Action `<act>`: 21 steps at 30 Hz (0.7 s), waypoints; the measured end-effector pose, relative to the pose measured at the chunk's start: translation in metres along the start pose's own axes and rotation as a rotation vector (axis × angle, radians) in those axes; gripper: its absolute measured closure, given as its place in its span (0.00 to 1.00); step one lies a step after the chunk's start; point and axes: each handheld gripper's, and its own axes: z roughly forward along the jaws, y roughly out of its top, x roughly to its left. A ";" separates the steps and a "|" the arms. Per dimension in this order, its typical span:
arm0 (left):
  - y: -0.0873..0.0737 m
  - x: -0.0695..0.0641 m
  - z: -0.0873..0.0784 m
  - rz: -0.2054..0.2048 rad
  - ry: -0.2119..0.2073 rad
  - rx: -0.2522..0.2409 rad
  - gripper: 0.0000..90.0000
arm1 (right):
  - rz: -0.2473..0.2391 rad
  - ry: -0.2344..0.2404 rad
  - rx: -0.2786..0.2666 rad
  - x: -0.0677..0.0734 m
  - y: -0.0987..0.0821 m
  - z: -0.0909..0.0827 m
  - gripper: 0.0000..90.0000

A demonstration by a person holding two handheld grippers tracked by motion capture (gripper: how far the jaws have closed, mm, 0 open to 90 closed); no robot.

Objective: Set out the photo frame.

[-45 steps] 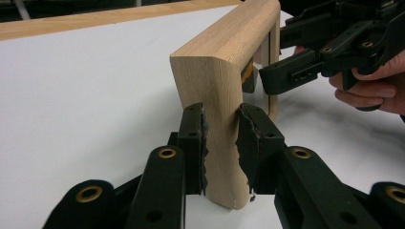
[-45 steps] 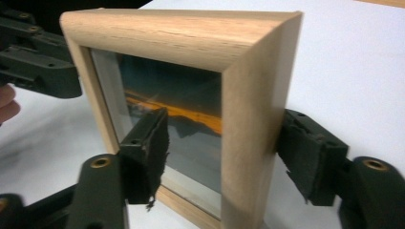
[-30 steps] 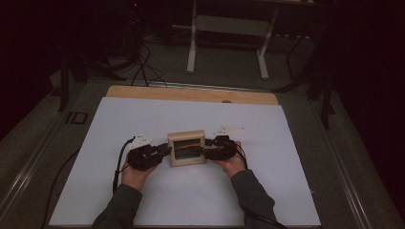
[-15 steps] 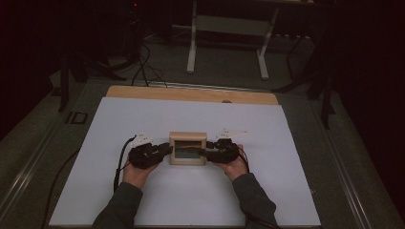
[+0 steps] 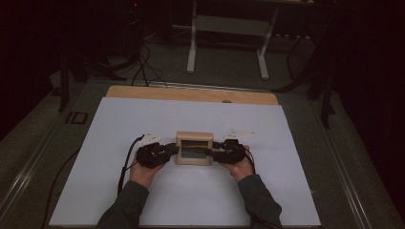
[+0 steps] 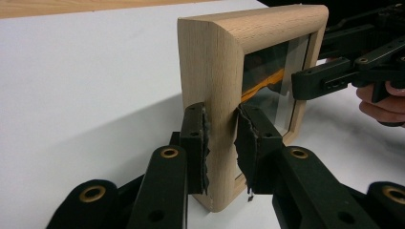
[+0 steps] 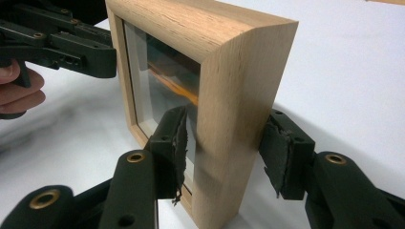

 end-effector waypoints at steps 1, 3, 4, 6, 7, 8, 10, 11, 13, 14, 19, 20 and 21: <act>0.000 -0.001 0.001 0.000 -0.001 0.002 0.82 | 0.002 0.001 -0.001 -0.001 0.000 -0.001 0.59; 0.001 -0.002 0.002 0.000 -0.003 0.001 0.82 | 0.004 -0.002 -0.001 -0.002 -0.001 -0.003 0.59; 0.001 -0.002 0.003 -0.003 -0.006 0.003 0.82 | 0.004 -0.004 -0.003 -0.003 -0.001 -0.003 0.58; 0.001 -0.004 0.004 -0.006 -0.006 0.002 0.82 | 0.006 -0.005 -0.002 -0.004 -0.001 -0.004 0.58; 0.001 -0.004 0.005 -0.006 -0.011 0.003 0.82 | 0.008 -0.007 -0.002 -0.004 -0.001 -0.005 0.58; 0.002 -0.005 0.005 -0.004 -0.010 0.007 0.82 | 0.009 -0.008 -0.003 -0.005 -0.001 -0.005 0.58; 0.002 -0.005 0.007 -0.002 -0.011 0.009 0.82 | 0.011 -0.008 -0.003 -0.006 -0.002 -0.007 0.58; 0.002 -0.006 0.008 -0.003 -0.012 0.011 0.82 | 0.012 -0.008 -0.005 -0.006 -0.002 -0.007 0.58; 0.003 -0.006 0.008 -0.003 -0.011 0.011 0.82 | 0.017 -0.008 -0.010 -0.007 -0.003 -0.008 0.57; 0.003 -0.006 0.009 -0.005 -0.013 0.011 0.82 | 0.018 -0.008 -0.010 -0.008 -0.003 -0.008 0.57; 0.003 -0.006 0.009 -0.006 -0.015 0.011 0.82 | 0.020 -0.008 -0.010 -0.008 -0.003 -0.008 0.57; 0.003 -0.006 0.009 -0.008 -0.016 0.011 0.82 | 0.021 -0.007 -0.013 -0.008 -0.004 -0.008 0.57; 0.003 -0.006 0.009 -0.011 -0.018 0.010 0.82 | 0.023 -0.004 -0.014 -0.008 -0.004 -0.008 0.56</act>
